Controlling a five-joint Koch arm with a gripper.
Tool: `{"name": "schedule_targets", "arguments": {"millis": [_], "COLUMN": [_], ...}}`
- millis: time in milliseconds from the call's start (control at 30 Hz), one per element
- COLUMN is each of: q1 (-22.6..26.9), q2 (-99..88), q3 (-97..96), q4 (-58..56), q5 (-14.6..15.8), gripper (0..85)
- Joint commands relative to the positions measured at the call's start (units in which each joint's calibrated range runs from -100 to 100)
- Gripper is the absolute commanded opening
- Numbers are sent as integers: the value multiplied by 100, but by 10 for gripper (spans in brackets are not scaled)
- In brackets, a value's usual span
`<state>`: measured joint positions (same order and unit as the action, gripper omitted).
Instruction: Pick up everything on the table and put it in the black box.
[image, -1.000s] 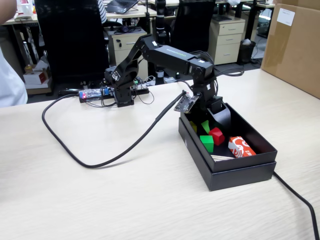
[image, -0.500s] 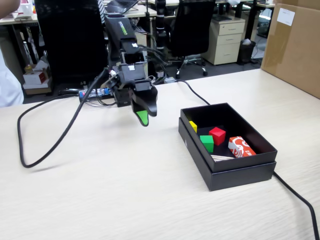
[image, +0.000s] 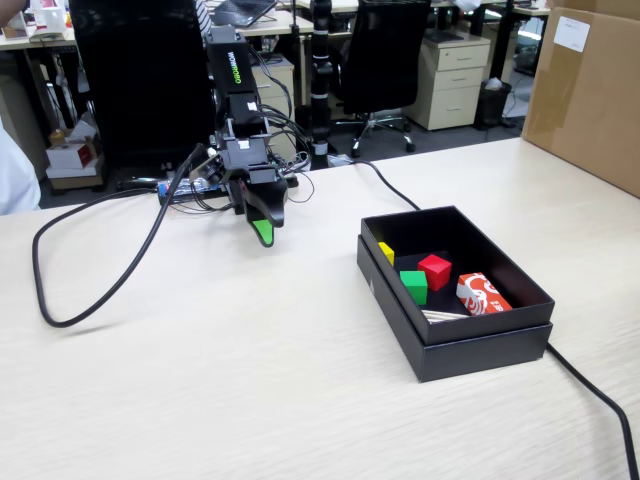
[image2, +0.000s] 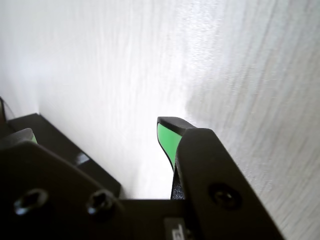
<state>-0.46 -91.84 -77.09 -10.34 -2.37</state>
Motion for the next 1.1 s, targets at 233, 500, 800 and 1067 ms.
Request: {"name": "schedule_targets", "arguments": {"millis": [233,500,800,1067], "q1": [83,78,78,78], "q2": [-414,-322,-322,-322], "q3": [-1783,-2019,-2028,-2028], "q4": [1997,1859,1859,1859], "q5": [78,122,112,112], "gripper": [477,480,487,487]}}
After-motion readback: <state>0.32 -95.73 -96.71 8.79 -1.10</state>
